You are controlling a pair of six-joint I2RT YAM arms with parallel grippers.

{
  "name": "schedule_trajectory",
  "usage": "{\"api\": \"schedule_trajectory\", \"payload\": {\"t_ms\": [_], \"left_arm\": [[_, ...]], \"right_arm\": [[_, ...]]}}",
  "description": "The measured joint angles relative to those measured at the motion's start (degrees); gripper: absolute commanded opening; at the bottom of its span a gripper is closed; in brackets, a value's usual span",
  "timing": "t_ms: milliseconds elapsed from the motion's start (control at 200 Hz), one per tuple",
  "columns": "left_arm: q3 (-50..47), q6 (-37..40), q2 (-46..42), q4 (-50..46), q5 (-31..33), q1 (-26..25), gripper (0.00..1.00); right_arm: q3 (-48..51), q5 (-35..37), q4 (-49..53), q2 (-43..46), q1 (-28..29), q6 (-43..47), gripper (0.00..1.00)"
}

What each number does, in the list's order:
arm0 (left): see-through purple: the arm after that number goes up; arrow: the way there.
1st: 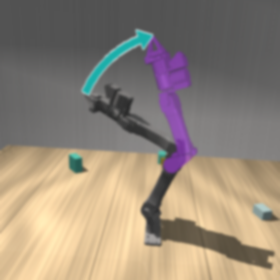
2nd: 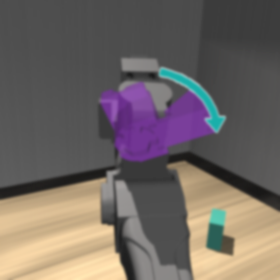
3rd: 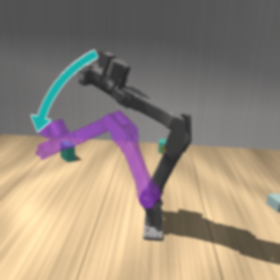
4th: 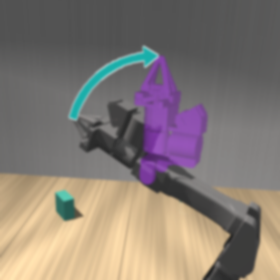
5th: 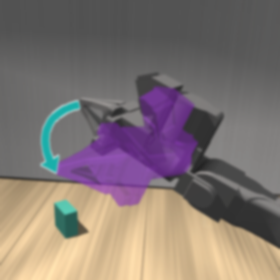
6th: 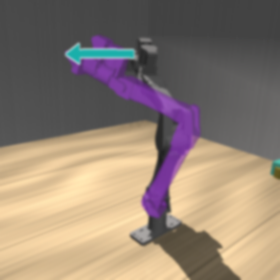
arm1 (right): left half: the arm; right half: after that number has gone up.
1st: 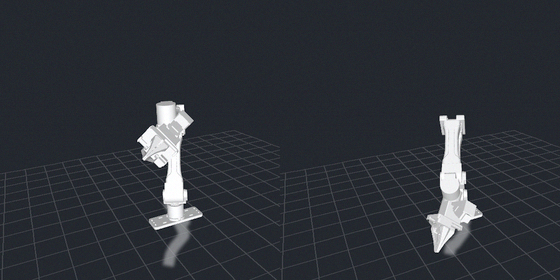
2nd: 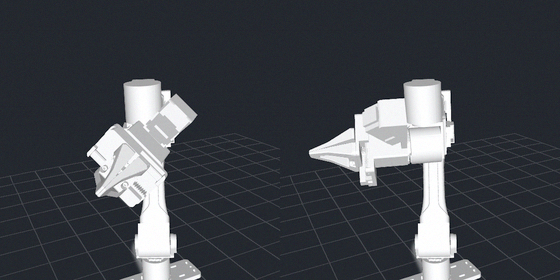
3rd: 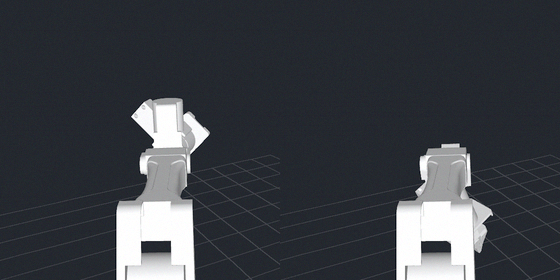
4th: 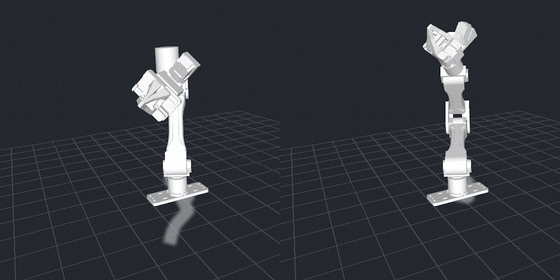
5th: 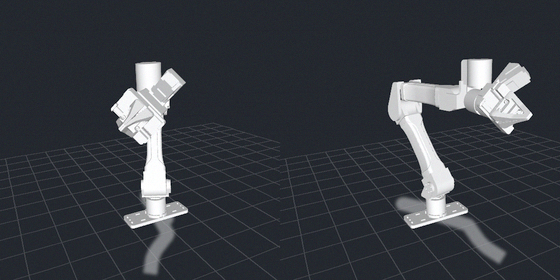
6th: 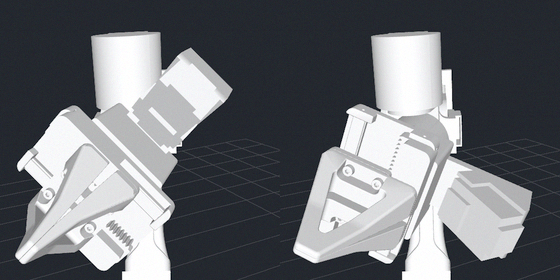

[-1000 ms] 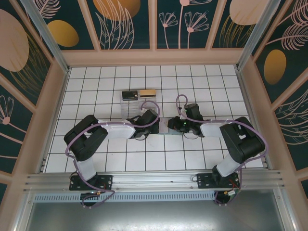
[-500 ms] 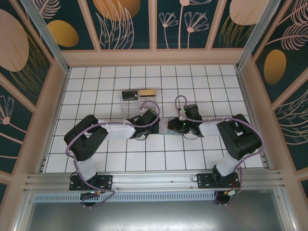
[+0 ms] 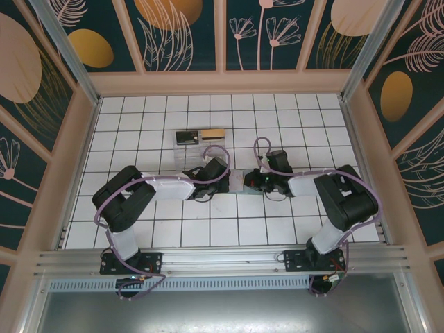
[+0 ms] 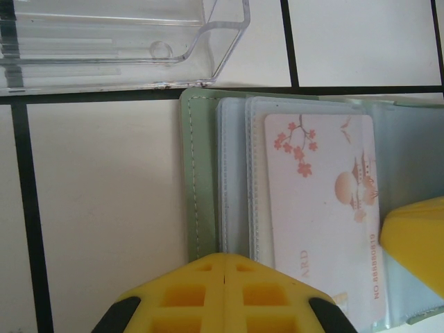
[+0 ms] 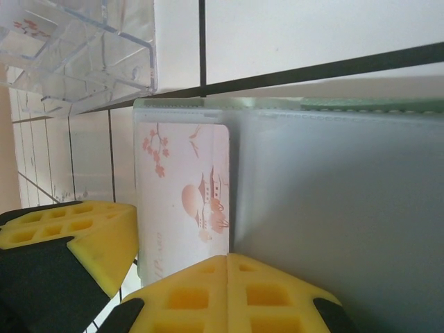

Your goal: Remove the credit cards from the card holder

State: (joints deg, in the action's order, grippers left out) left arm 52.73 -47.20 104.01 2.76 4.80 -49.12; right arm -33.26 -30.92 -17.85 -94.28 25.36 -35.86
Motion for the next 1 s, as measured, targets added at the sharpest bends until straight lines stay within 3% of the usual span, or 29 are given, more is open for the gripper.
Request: {"api": "schedule_trajectory", "payload": {"t_ms": [235, 295, 1001], "left_arm": [[0.0, 0.0, 0.0, 0.0, 0.0, 0.0, 0.00], [0.0, 0.0, 0.0, 0.0, 0.0, 0.0, 0.00], [0.0, 0.0, 0.0, 0.0, 0.0, 0.0, 0.00]], "right_arm": [[0.4, 0.0, 1.0, 0.4, -0.9, 1.0, 0.00], [0.6, 0.0, 0.9, 0.4, -0.9, 1.0, 0.11], [0.6, -0.5, -0.9, 1.2, -0.1, -0.5, 0.20]]}}
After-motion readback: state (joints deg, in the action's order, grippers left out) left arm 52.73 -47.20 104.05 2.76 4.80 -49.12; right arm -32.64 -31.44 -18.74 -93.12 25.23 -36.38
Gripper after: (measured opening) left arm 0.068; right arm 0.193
